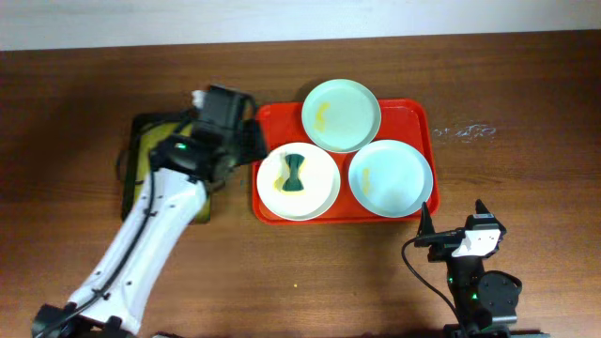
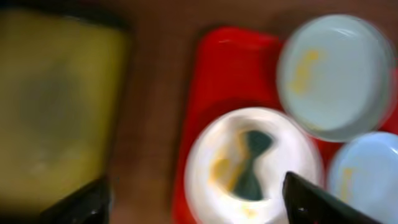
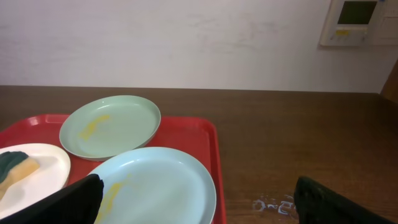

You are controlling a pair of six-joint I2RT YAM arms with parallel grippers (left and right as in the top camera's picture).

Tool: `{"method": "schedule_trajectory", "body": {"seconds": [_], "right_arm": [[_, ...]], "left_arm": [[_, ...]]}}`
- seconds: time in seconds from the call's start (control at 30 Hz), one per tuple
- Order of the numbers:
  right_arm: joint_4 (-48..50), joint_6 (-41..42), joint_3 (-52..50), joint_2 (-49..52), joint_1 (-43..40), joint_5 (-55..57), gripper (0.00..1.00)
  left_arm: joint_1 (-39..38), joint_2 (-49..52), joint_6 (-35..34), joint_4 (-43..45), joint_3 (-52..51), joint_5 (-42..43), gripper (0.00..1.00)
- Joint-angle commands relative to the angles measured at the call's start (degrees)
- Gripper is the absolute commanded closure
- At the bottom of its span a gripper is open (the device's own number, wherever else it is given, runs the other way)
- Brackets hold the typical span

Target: Clean dirty plates on tray and stack at the side

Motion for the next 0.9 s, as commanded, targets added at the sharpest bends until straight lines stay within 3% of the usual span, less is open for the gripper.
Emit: {"method": "schedule_trajectory", "body": {"seconds": [0.0,0.1,0.13,0.23,0.3,0.33,0.37,0.43,0.47,0.5,0.53,0.57,0.6,0.63,0.73,0.87], "right_arm": [[-0.26,-0.22,-0.42,-0.37,-0.33,0.48,0.01],[2.03,-0.11,-0.42,-0.37,-0.35,0.35,0.01],[5.9,3.39,-0.42,-0.39,-0.31,-3.82,0.01],[18.88,26.84,-0.42,-0.37,-0.31,-32.06,0.01],[39.54,40.24,-0.24,-0.37,-0.33,-30.08,0.01],[43.74,41.62,4.04,-0.22,-0.33,-25.38,0.01],[35.43,39.47,9.57,0.66,-0.35,-23.56,0.01],[-10.36,24.15,33.48,12.81,-0.37,-15.52,0.01],[-22.47,19.12,41.94,21.44,-0.37,-14.88,0.01],[-32.28,17.81,50.82,31.87,-0.35,-18.32,0.01],[-38.23,17.84,60.72,45.31,-0.35,-32.37,0.01],[-37.48,17.81,62.71,49.99,-0.28,-39.56,0.06],[-35.67,17.77,64.11,56.85,0.11,-46.01,0.37],[-36.2,17.84,64.48,62.75,1.68,-44.0,0.47],[-38.47,25.51,65.11,82.38,13.2,-21.99,0.45],[-38.58,26.47,72.54,101.35,18.97,-18.99,0.45]], "left_arm": [[6.97,-0.2,-0.15,-4.98,0.17,-0.15,0.01],[10.93,-0.2,-0.15,-7.93,0.13,-0.15,0.01],[11.21,-0.2,-0.15,-8.2,0.13,-0.17,0.01],[11.08,-0.2,-0.15,-8.55,0.13,0.09,0.01],[11.08,-0.2,-0.15,-8.85,0.13,0.09,0.01],[11.08,-0.2,-0.15,-8.98,0.13,0.09,0.01],[11.08,-0.2,-0.15,-8.98,0.13,0.37,0.01],[11.08,-0.2,-0.15,-8.98,0.13,1.4,0.01],[11.08,-0.2,-0.15,-8.98,0.13,1.4,0.01],[11.08,-0.2,-0.17,-8.96,0.13,1.4,0.01],[11.08,-0.2,-0.15,-8.98,0.13,1.4,0.01],[11.08,-0.2,-0.15,-8.98,0.13,1.4,0.01],[11.08,-0.2,-0.15,-8.98,0.13,1.42,0.01],[11.08,-0.2,-0.15,-9.01,0.13,1.42,0.01],[11.08,-0.2,-0.15,-9.01,-0.13,2.01,0.01],[11.08,-0.2,-0.15,-9.03,-0.13,2.01,0.01]]}}
